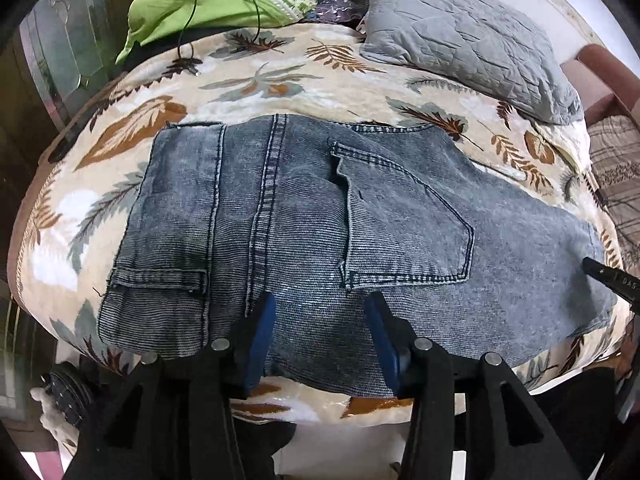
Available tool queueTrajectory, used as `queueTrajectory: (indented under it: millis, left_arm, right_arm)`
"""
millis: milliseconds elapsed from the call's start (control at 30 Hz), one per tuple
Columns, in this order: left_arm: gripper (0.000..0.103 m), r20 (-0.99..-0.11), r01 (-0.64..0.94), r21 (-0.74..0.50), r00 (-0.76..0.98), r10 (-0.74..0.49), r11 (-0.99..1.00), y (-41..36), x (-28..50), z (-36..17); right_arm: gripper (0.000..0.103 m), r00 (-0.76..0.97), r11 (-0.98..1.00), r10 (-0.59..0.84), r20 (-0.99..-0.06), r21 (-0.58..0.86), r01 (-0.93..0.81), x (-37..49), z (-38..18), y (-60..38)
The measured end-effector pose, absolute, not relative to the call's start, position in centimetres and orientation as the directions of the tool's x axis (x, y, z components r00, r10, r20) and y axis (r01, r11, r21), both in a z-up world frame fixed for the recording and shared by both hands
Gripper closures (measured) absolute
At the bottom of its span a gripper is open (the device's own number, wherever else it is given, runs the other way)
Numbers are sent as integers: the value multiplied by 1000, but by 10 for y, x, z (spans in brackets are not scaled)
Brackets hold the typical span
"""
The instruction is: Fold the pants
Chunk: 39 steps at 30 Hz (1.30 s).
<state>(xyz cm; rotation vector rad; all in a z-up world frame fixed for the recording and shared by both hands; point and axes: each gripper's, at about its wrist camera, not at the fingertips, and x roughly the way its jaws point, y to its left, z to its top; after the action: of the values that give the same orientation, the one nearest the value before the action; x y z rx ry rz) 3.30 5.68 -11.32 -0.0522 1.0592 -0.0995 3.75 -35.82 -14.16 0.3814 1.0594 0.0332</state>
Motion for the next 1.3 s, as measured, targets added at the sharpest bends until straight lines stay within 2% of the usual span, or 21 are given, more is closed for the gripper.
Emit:
queueTrajectory:
  millis: [33, 133, 167, 767, 900, 1067, 1300]
  left_arm:
    - [51, -865, 61, -84, 491, -103, 995, 56, 32, -112]
    - [35, -855, 62, -64, 512, -87, 996, 56, 29, -110]
    - [32, -852, 56, -58, 518, -79, 997, 57, 29, -111]
    - [26, -863, 53, -131, 485, -140, 990, 72, 37, -129]
    - [26, -837, 45, -108, 535, -116, 993, 73, 35, -114]
    - [24, -794, 52, -34, 605, -59, 998, 67, 35, -100]
    - [24, -826, 74, 9, 563, -34, 997, 58, 45, -117]
  right_arm:
    - [84, 482, 939, 209, -851, 313, 145, 38, -145, -348]
    - [84, 452, 957, 184, -873, 265, 122, 35, -156, -324]
    - [83, 444, 961, 172, -879, 248, 119, 34, -159, -320]
    - [83, 400, 978, 102, -911, 166, 127, -2, -163, -329]
    - [83, 439, 970, 119, -891, 199, 140, 1, -145, -323]
    - [82, 531, 974, 169, -830, 224, 40, 13, -118, -285]
    - [82, 469, 967, 250, -847, 241, -81, 45, -135, -216]
